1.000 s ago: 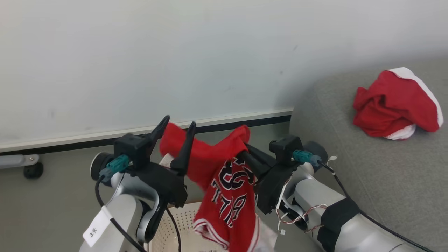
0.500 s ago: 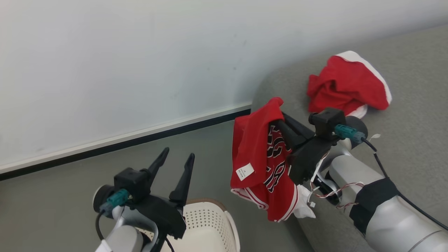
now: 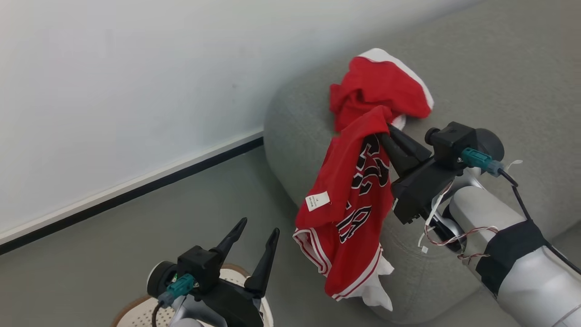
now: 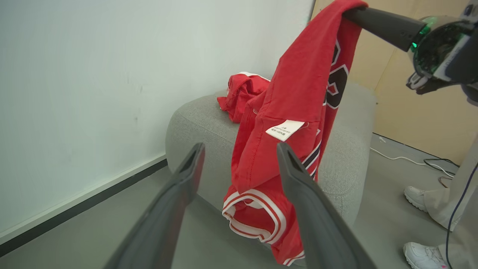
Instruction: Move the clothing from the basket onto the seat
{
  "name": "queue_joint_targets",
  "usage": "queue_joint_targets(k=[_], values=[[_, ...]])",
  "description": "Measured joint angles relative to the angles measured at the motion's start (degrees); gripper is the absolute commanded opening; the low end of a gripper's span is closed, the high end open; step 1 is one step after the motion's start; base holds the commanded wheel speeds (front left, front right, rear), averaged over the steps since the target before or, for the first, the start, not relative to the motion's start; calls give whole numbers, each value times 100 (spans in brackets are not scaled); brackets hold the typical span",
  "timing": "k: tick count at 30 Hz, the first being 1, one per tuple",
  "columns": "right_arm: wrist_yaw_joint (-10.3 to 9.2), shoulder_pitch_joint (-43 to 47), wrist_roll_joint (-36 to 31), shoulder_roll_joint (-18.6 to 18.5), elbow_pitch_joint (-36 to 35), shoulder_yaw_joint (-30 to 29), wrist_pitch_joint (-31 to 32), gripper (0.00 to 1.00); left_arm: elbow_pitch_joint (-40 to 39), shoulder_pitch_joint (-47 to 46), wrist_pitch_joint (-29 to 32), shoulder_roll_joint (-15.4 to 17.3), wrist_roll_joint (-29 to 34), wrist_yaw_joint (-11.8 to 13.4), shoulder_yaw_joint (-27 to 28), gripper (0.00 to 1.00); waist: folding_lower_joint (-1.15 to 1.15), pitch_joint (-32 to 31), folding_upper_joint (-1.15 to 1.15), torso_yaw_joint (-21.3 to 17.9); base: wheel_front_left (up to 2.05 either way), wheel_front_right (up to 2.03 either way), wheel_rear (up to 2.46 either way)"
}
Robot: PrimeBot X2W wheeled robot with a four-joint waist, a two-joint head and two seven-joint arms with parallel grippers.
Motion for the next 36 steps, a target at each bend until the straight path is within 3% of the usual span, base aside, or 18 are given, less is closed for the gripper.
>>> queue_joint_targets(k=[5,14,21,31,36], values=[[-5,7,-29,-265,-218,-146,0,0,7,-4,-8,-71,74,0,-140,100,0,127,0,-374,0,0,0],[-83,-58,-52,-536,-364,-426,1,0,14,-51,10,-90,186,-51,-325,100,0,480,0,-475,0,0,0],[-99,-983,-65,-850,-285,-875,0,0,-154,-266,78,-19,376,-51,-401,100,0,819,0,-322,0,0,0],[-108,-2813,-65,-1462,391,-1534,137,0,-681,-625,205,140,526,-57,-428,100,1,1426,0,86,0,0,0],[-255,-3481,-74,-1860,738,-1795,260,0,-1023,-827,266,247,579,-57,-397,100,1,1784,0,316,0,0,0]])
